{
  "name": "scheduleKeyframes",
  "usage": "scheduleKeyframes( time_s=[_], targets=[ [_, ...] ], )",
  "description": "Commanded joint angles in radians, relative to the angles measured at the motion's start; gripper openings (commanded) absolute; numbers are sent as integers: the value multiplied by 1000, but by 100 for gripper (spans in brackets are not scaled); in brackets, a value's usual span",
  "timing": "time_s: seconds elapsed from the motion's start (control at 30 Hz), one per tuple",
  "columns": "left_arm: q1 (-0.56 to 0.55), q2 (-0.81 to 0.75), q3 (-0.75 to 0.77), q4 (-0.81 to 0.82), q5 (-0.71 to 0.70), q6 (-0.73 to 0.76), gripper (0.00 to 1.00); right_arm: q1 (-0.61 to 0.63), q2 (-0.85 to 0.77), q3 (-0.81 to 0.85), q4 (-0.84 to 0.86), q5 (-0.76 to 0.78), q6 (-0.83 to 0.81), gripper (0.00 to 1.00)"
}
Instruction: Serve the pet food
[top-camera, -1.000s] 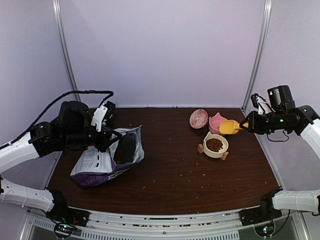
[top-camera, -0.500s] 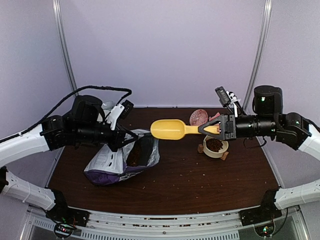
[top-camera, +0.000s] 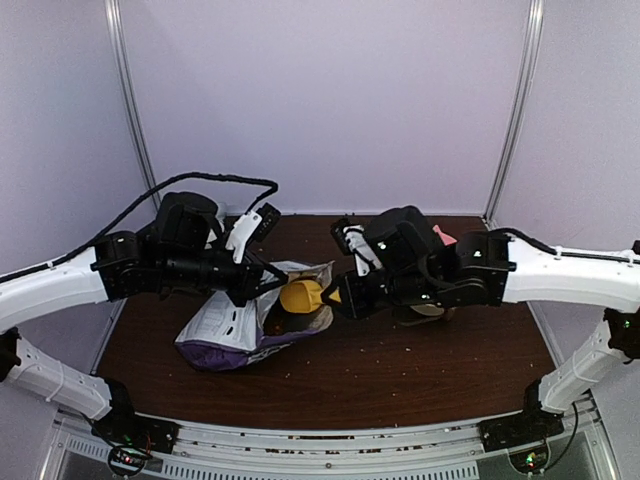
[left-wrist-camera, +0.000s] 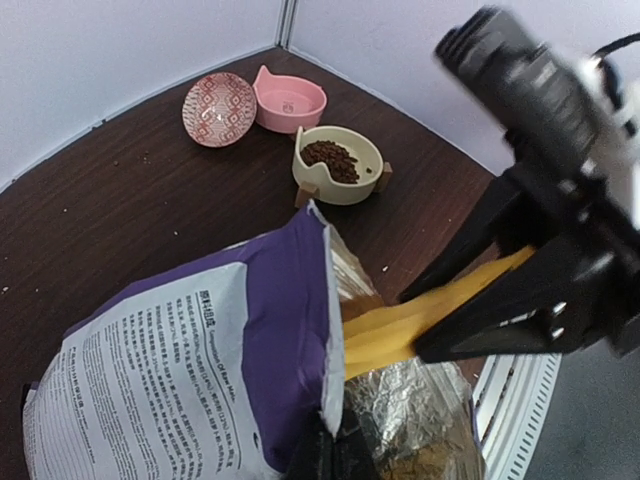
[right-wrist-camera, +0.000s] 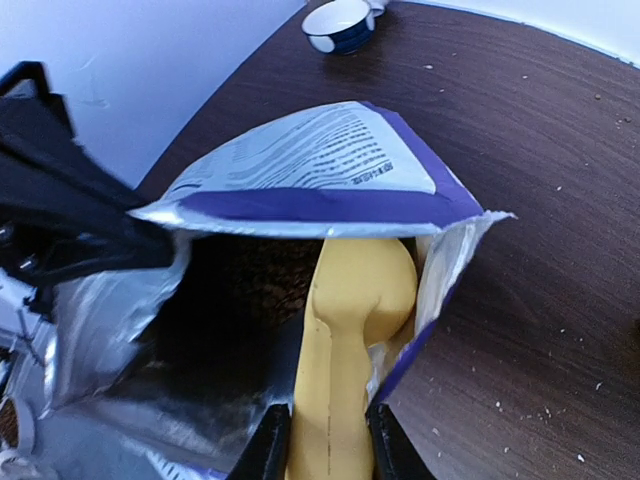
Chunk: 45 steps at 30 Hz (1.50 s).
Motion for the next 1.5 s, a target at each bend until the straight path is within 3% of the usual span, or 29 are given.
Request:
scheduleKeyframes(
  time_s=[0.0,0.13,0.23,0.37,0.7,1.17,1.47],
  targets=[
    [-18,16,40,177,39,-21,0,7,171,-4,149,322,73,4],
    [-31,48,59,194,59,-22,0,7,312,38,295,297,64,5],
    [-37,60,55,213,77,-23,0,7,392,87,354,125,41,5],
    [-37,63,41,243,83,-23,0,7,407,37,518,-112,47,5],
    [-37,73,45,275,78,-20,0,6,409,-42,602,-405,42,5],
    [-36,0,-10,250,-19,-18,0,-4,302,-103,592,-640,35,5],
    [-34,-62,-53,221,-70,-12,0,-67,100,-269,690,-706,211,5]
  ],
)
